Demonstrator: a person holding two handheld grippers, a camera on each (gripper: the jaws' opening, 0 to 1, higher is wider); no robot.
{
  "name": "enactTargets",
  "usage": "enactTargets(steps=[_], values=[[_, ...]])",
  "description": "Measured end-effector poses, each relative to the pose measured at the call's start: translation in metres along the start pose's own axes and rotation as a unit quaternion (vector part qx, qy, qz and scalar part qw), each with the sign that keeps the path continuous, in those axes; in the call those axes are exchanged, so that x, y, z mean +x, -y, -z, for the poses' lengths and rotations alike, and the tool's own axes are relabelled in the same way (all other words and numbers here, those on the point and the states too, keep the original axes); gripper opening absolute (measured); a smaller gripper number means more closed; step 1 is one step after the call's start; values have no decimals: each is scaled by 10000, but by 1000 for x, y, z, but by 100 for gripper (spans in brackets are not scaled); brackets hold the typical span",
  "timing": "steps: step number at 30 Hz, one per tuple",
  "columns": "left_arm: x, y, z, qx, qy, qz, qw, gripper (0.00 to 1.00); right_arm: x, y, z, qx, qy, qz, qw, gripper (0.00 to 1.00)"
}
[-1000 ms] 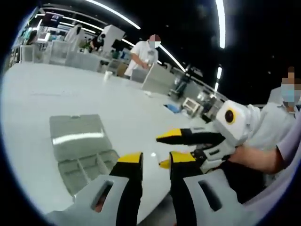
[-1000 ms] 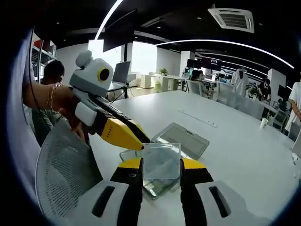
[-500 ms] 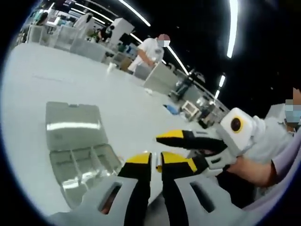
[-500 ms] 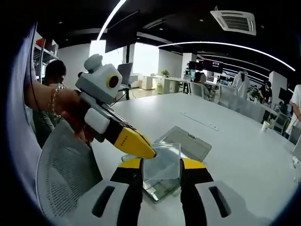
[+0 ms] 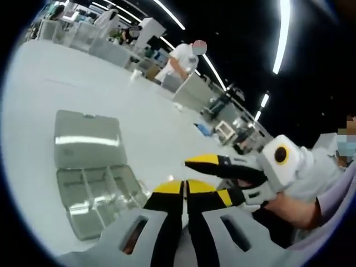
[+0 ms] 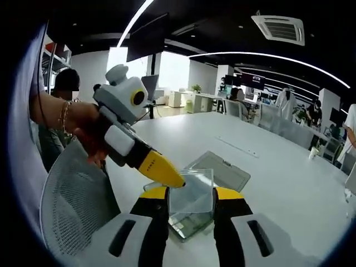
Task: Insert the divider into the dual guide fixture by aligning both edges with the guide slots and pushing it downward to the bottom, including one-sided entry, uneven engagement, binding, and posture correction.
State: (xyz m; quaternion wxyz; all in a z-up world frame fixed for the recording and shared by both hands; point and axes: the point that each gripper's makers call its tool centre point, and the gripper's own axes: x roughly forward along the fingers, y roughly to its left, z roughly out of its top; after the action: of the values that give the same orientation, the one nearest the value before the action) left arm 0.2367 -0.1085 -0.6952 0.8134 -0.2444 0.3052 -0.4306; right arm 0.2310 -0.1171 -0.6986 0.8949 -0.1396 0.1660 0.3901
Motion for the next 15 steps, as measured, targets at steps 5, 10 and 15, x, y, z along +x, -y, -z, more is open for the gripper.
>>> enactTargets(steps=[5, 10, 15], values=[[-2, 0, -3, -338, 112, 61, 9993, 0, -1, 1, -4, -184, 108, 31, 9998, 27], [-4, -3, -8, -524, 247, 38, 9983, 0, -2, 1, -5, -401, 103, 12, 9991, 25], [-9, -15, -7, -283, 197, -151, 9993, 0, -8, 4, -7, -343, 83, -35, 9994, 24]])
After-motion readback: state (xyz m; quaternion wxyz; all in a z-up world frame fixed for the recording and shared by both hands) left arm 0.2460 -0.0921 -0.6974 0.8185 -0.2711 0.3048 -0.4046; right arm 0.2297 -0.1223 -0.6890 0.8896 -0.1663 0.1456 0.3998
